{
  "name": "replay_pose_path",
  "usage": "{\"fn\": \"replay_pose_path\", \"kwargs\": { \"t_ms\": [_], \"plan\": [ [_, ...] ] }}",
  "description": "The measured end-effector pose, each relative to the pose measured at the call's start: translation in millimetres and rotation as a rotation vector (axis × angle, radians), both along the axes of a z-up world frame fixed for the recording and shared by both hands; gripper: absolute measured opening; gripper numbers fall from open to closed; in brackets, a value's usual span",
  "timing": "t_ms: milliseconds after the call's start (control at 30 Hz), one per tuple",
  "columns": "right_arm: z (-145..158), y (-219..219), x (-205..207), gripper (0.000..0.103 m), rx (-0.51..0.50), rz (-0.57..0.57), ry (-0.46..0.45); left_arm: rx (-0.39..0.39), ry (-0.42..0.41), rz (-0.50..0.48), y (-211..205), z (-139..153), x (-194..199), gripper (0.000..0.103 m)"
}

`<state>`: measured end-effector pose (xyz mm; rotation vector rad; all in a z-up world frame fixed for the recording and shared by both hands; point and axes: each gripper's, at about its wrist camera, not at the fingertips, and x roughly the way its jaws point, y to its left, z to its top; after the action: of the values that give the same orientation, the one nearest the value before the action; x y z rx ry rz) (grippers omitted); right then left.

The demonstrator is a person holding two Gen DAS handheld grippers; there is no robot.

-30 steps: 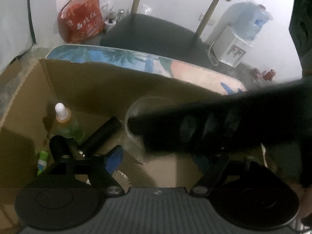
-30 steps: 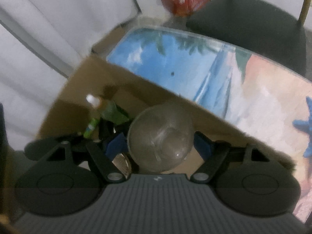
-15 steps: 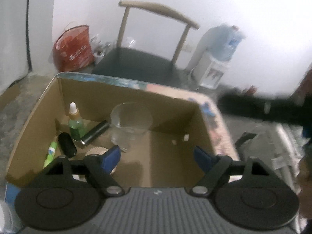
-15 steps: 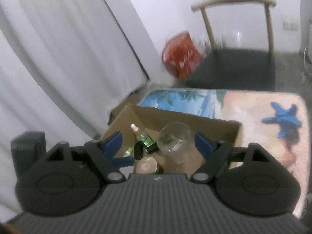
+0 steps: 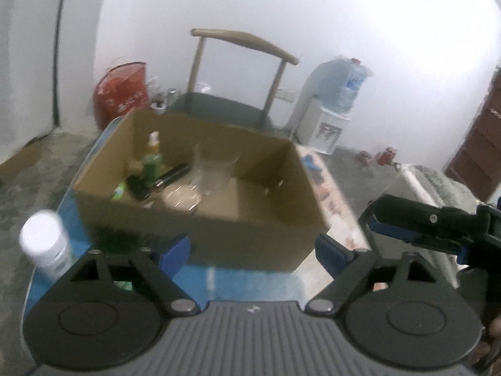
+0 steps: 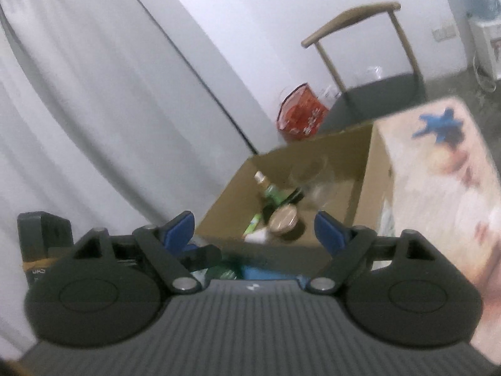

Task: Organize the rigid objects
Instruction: 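Withdraw the right gripper and move it to the dark green round jar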

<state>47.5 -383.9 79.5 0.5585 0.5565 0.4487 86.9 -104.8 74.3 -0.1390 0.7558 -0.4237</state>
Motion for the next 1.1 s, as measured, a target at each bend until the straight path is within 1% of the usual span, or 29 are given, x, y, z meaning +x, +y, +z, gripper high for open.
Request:
{"fn": "replay_pose_path", "kwargs": {
  "t_ms": [100, 200, 333, 433, 567, 633, 733, 900, 1000, 1100],
  "plan": [
    [-14.7, 15.3, -14.2, 0.087, -0.012, 0.016, 0.024, 0.006, 0.017, 0.026, 17.8, -13.7, -10.8, 0.088],
    [-27.6, 30.8, -17.4, 0.088, -0.039, 0.021, 0.054, 0.010, 0.039, 0.056, 34.4, -26.7, -21.5, 0.088],
    [-42.2, 46.5, -11.5, 0.089, -0.048, 0.036, 0.104, 0.070, 0.029, 0.078, 48.8, -41.1, -30.2, 0.088],
    [-51.1, 63.2, -4.6, 0.090, -0.068, 0.064, 0.125, 0.110, 0.021, 0.104, 57.9, -49.0, -31.3, 0.088],
    [-62.3, 91.6, 14.5, 0.091, -0.083, 0.126, 0.140, 0.173, 0.010, 0.115, 63.7, -61.0, -22.8, 0.089],
    [-70.5, 107.5, 28.1, 0.091, -0.092, 0.159, 0.156, 0.218, 0.006, 0.116, 64.8, -69.6, -15.0, 0.089],
    [-79.5, 128.4, 48.1, 0.091, -0.100, 0.205, 0.184, 0.259, 0.007, 0.116, 66.0, -79.3, -6.2, 0.089],
    [-87.7, 157.3, 75.8, 0.091, -0.102, 0.279, 0.182, 0.280, 0.019, 0.115, 71.2, -94.0, 10.9, 0.089],
    [-91.7, 175.3, 90.1, 0.091, -0.130, 0.318, 0.164, 0.286, 0.026, 0.118, 74.2, -100.0, 19.5, 0.089],
    [-98.9, 191.1, 104.7, 0.091, -0.152, 0.348, 0.165, 0.282, 0.035, 0.117, 77.7, -104.6, 26.8, 0.089]
  ]
}}
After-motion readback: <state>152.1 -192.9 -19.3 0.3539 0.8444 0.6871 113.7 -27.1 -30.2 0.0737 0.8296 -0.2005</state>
